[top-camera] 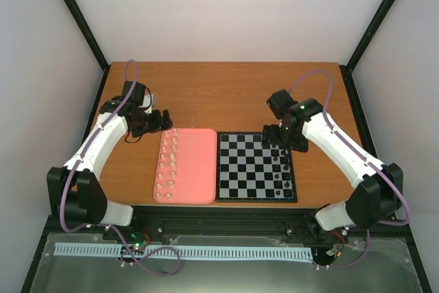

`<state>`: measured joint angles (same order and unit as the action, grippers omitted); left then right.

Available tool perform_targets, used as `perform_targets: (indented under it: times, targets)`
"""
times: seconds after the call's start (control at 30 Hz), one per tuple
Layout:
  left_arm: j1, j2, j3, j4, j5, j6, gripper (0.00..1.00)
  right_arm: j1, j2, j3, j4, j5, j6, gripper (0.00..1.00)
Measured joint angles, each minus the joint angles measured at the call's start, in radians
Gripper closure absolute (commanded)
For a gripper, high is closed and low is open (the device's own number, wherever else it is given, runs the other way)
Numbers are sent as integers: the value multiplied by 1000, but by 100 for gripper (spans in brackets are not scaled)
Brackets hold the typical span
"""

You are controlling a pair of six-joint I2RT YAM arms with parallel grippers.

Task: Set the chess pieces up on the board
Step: Reset both arms

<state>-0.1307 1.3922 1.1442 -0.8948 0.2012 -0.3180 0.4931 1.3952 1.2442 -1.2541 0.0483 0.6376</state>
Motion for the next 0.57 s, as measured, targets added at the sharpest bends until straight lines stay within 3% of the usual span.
perform_targets:
  times: [0.57]
  targets:
    - [0,50,76,-26,-19,1,0,18,285,305,184,4,-213,0]
